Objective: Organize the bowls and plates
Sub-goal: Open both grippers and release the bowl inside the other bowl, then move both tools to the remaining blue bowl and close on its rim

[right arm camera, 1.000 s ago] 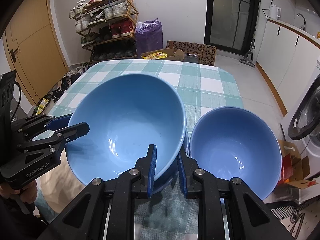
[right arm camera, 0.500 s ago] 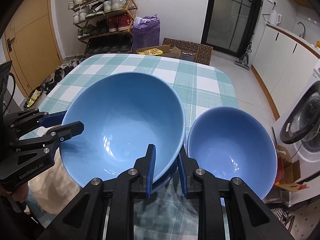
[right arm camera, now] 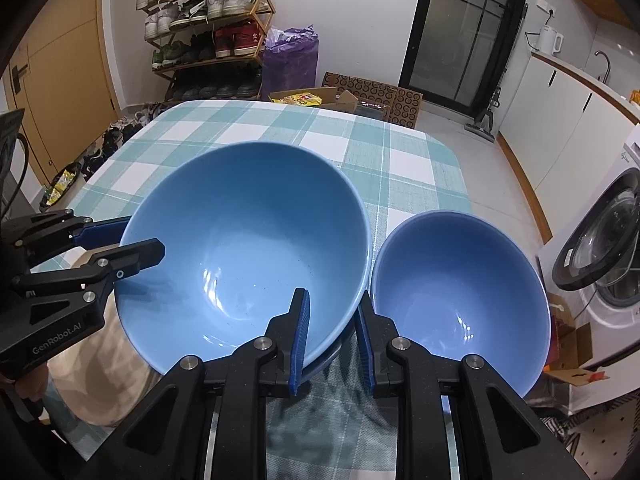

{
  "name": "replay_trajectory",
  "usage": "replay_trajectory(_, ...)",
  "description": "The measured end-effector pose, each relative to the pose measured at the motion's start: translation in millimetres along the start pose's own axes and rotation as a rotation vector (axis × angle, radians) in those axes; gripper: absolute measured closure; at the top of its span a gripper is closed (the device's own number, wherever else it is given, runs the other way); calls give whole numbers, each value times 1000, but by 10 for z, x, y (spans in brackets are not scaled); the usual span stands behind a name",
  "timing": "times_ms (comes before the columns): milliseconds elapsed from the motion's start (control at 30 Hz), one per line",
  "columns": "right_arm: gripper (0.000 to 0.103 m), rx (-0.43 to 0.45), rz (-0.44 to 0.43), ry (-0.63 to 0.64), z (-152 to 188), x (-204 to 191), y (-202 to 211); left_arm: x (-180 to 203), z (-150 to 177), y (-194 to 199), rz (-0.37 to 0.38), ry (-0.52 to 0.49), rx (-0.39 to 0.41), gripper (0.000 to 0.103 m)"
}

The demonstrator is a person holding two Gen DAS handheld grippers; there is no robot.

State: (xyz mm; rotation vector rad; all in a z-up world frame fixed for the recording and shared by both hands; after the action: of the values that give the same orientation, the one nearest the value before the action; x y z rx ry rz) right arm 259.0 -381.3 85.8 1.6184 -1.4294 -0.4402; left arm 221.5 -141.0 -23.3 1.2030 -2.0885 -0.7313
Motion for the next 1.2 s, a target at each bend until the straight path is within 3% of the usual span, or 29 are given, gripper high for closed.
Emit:
replay_trajectory(267, 76, 3, -24, -30, 48, 53, -10, 17, 1, 32, 15, -5, 11, 71)
replay_trajectory(433, 71, 21, -50, -49, 75, 75, 20, 53, -20, 93, 23, -15, 27, 63)
replay_trajectory(533, 58, 43, -88, -71, 85, 81, 86, 65, -27, 114, 25, -17, 30, 49)
replay_trajectory(633, 50, 73, -108, -104, 94, 103, 168, 84, -38, 139, 31, -17, 37, 46)
replay_trajectory(767, 22, 129, -112, -149, 125, 122, 314, 98, -62, 164, 46, -7, 48, 29)
replay_trajectory(933, 12, 159, -119, -188, 176, 178, 415, 128, -102, 222, 65, -9, 76, 5)
replay_trajectory(1000, 7, 163, -125, -211, 200, 242, 449, 133, -133, 241, 66, -4, 88, 0)
replay_trajectory(1200, 1, 153, -98, -261, 291, 473, 485, 184, -241, 242, 94, 9, 95, 0)
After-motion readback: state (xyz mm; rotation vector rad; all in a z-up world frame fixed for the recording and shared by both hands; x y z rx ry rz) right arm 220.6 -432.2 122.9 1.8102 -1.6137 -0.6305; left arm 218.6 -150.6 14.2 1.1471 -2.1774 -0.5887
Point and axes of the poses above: each gripper's, at about its wrist camera, not at the fingertips, and y roughly against the way its jaws point, x to its right, z to its underside, the point moved 5 cm from there along -y, roughly the way its jaws point, and after that the axes turned 11 degrees about z, right-handed, at the moved point
